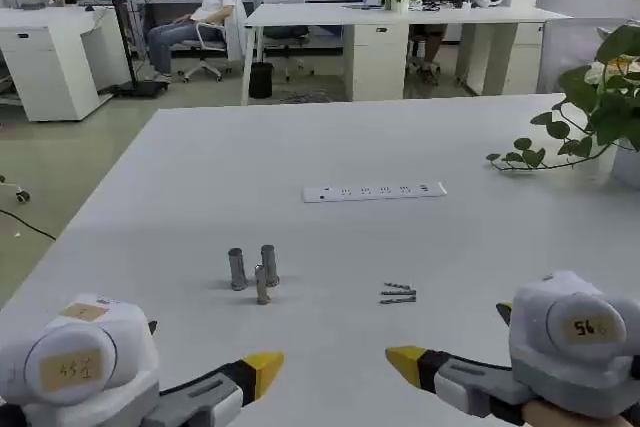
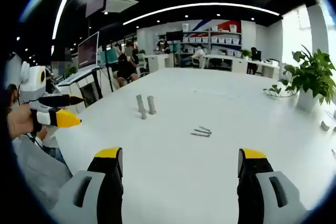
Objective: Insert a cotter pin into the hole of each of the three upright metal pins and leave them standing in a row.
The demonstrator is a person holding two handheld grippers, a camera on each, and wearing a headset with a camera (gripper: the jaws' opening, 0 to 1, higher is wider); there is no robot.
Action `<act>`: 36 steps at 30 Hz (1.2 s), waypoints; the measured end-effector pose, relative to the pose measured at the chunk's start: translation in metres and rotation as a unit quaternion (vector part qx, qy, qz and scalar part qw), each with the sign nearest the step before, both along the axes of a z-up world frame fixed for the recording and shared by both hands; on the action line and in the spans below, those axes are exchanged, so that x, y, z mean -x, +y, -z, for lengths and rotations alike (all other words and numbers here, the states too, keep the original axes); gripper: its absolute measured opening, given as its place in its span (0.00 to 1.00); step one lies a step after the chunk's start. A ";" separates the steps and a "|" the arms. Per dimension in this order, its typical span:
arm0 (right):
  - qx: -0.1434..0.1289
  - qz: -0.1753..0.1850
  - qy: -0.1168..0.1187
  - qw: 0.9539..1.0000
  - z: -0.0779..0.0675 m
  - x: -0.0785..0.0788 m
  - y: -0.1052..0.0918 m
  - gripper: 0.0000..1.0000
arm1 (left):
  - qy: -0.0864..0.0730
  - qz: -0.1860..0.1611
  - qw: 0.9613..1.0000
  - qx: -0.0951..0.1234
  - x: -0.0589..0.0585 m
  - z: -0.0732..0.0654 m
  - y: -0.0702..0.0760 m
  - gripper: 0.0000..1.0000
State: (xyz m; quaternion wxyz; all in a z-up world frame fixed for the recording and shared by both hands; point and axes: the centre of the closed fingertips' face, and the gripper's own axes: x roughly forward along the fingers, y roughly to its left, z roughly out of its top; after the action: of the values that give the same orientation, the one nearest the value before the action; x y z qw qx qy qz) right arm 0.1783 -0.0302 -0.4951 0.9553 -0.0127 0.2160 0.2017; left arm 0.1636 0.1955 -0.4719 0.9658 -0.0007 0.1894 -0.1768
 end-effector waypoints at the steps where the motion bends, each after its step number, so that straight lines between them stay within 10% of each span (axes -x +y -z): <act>1: 0.002 -0.001 0.002 1.000 0.001 0.001 0.000 0.85 | 0.000 0.001 1.000 0.000 0.000 0.000 0.000 0.84; 36: 0.007 -0.018 0.000 1.000 0.002 0.000 0.005 0.86 | 0.001 -0.001 1.000 0.002 0.000 0.000 0.003 0.83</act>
State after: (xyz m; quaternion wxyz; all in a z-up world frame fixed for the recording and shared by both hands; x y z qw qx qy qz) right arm 0.1783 -0.0248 -0.4975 0.9514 -0.0229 0.2173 0.2172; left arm 0.1631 0.1986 -0.4717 0.9657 -0.0031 0.1905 -0.1765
